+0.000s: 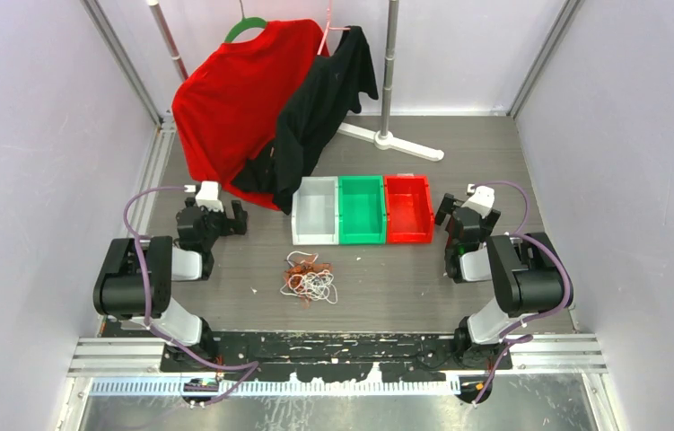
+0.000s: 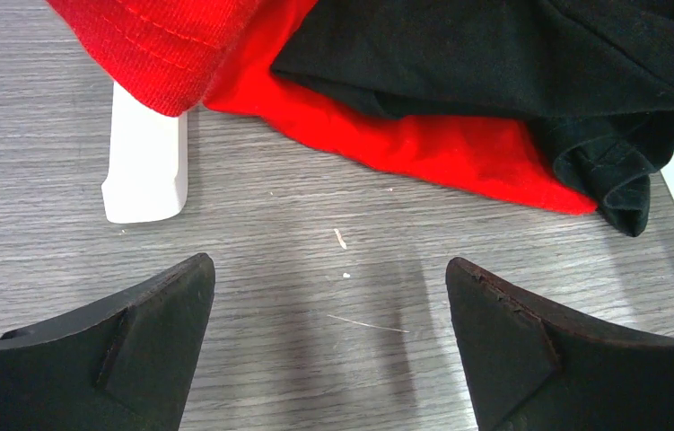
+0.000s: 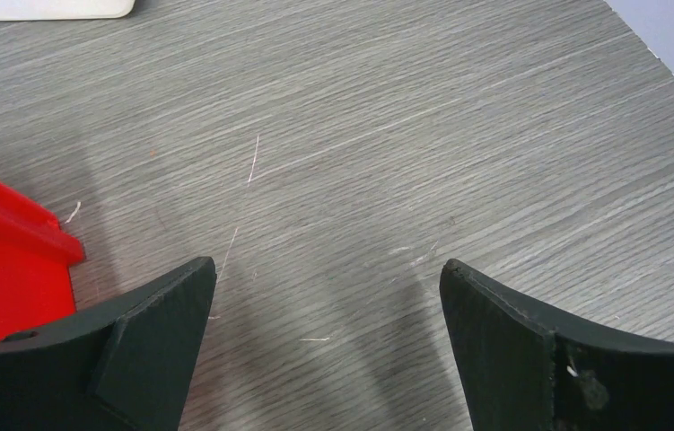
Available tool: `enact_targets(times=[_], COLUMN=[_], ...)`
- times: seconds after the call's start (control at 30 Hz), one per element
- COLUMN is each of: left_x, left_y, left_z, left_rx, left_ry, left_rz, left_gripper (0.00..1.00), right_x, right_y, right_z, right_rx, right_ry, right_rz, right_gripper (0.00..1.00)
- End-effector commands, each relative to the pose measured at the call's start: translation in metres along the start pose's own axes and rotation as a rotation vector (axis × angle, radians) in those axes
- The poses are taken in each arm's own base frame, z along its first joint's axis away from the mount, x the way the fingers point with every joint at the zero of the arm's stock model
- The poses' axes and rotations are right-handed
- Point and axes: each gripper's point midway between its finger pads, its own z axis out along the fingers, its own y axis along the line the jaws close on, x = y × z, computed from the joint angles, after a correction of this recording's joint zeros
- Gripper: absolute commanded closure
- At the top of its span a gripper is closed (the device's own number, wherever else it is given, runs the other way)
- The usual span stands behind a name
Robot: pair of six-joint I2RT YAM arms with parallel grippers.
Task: Untangle the cables
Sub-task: Untie the cable.
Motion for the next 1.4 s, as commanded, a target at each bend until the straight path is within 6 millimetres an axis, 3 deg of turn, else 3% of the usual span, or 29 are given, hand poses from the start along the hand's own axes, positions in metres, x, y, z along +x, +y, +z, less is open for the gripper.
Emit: enact_targets(times=[0.0,0.27,0.33,0.4,0.43,0.57,0.7,0.8,0.93,1.03,1.1,1.17,1.27,1.37], left_x=[-0.024,-0.023,-0.024,-0.023,-0.023,-0.029,-0.036,-0.045,-0.066,-0.063,-0.061,-0.055,-0.055,-0.045], left_y=[0.001,0.001,0.001,0.001,0.0,-0.004,-0.012,-0.019,-0.034,-0.06,-0.084,-0.1,-0.115,-0.129], left_z=[0.003,0.003,0.004,0.003,0.003,0.0,-0.004,-0.01,-0.033,-0.069,-0.104,-0.138,-0.16,-0.171], left_rx=[-0.006,-0.005,-0.005,-0.003,0.001,0.042,0.096,0.171,0.319,0.518,0.696,0.822,0.899,0.937], left_ry=[-0.071,-0.069,-0.068,-0.068,-0.07,-0.078,-0.02,0.117,0.247,0.357,0.417,0.487,0.494,0.519], left_rz=[0.021,0.021,0.022,0.021,0.021,0.027,0.034,0.095,0.189,0.218,0.22,0.194,0.186,0.205], left_gripper=[0.01,0.01,0.01,0.01,0.01,0.01,0.01,0.01,0.01,0.0,0.01,0.02,0.02,0.03], right_x=[-0.028,-0.028,-0.033,-0.034,-0.039,-0.073,-0.114,-0.129,-0.149,-0.168,-0.168,-0.153,-0.132,-0.112], right_y=[0.005,0.005,-0.012,-0.012,-0.011,-0.038,-0.029,-0.013,-0.007,0.021,0.052,0.077,0.115,0.144], right_z=[0.003,0.006,0.007,0.004,0.001,-0.024,-0.047,-0.059,-0.075,-0.089,-0.099,-0.109,-0.136,-0.166], right_rx=[-0.012,-0.011,0.076,0.068,0.055,0.217,0.164,0.083,0.066,-0.146,-0.289,-0.329,-0.405,-0.517], right_ry=[-0.078,-0.068,-0.079,-0.083,-0.106,-0.143,-0.108,-0.04,-0.014,-0.048,0.021,0.14,0.229,0.287], right_rz=[0.044,0.059,0.104,0.108,0.11,0.172,0.297,0.331,0.599,0.658,0.641,0.561,0.409,0.34], right_gripper=[0.0,0.0,0.0,0.0,0.0,0.0,0.0,0.0,0.0,0.0,0.0,0.0,0.01,0.09])
